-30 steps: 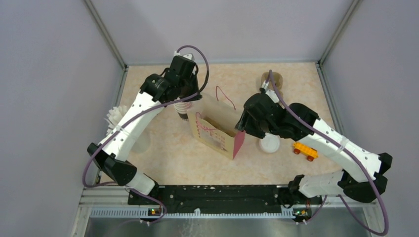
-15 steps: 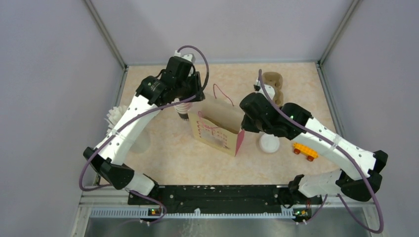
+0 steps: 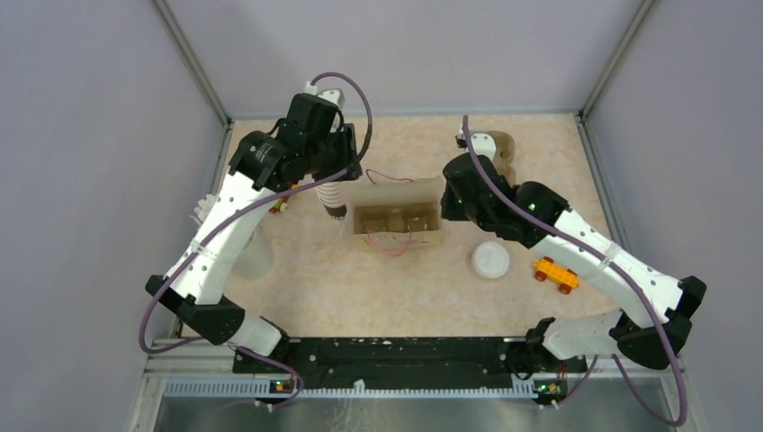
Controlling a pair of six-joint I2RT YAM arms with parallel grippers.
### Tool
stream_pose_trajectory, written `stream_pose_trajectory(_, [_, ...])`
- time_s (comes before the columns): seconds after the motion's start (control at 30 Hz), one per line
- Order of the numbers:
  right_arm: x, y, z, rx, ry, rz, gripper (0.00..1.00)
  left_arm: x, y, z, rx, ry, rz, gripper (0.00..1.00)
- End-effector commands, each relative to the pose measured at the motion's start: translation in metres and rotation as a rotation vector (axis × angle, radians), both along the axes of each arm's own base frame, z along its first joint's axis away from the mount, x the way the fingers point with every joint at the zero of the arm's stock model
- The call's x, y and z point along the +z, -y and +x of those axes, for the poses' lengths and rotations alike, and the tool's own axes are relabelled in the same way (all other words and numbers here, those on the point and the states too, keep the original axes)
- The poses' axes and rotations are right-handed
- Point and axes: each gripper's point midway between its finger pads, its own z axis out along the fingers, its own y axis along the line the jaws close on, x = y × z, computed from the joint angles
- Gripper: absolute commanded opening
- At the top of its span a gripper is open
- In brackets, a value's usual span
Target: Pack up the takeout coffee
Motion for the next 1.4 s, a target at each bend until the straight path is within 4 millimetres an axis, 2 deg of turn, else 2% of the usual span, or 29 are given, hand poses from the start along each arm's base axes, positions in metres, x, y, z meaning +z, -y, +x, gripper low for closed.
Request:
stream_pose_trajectory(0.0, [0.011,0.005,0.006,-0.011,0.062,0.025,0.0,0.008,-0.003,-0.011,-0.032,0.002,-0.019,0.54])
stream_pose_trajectory(0.07, [0.008,0.005,0.005,-0.014,0.053,0.029,0.0,0.017,-0.002,-0.021,-0.066,0.006,-0.047,0.63])
stream_pose_trajectory(0.17, [0.005,0.005,0.004,-0.018,0.046,0.03,0.0,0.019,0.003,-0.038,-0.125,-0.015,-0.091,0.69])
stream_pose_trajectory(0.33, [0.005,0.008,0.004,-0.019,0.051,0.022,0.0,0.003,0.001,-0.052,-0.159,0.013,-0.124,0.64])
stream_pose_trajectory(0.43, [0.005,0.009,0.004,-0.011,0.057,0.02,0.0,-0.012,-0.004,-0.045,-0.121,0.017,-0.095,0.6])
stream_pose_trajectory(0.73, [-0.001,0.015,-0.001,0.005,0.065,0.019,0.0,-0.011,0.008,-0.013,-0.129,0.07,-0.062,0.63])
stream_pose_trajectory(0.97, [-0.005,0.015,-0.003,0.01,0.06,0.019,0.0,-0.038,0.013,0.006,-0.125,0.023,-0.026,0.61])
stream_pose_trajectory(1.1, [-0.007,0.015,-0.003,0.015,0.061,0.015,0.0,-0.048,0.018,0.017,-0.134,-0.006,-0.005,0.57])
stream_pose_trajectory(1.33, [-0.006,0.016,-0.001,0.017,0.079,0.002,0.0,-0.051,0.02,0.031,-0.145,0.015,0.03,0.48])
stream_pose_trajectory(1.37, [-0.007,0.016,0.0,0.02,0.081,-0.003,0.0,-0.052,0.015,0.037,-0.124,0.026,0.061,0.49])
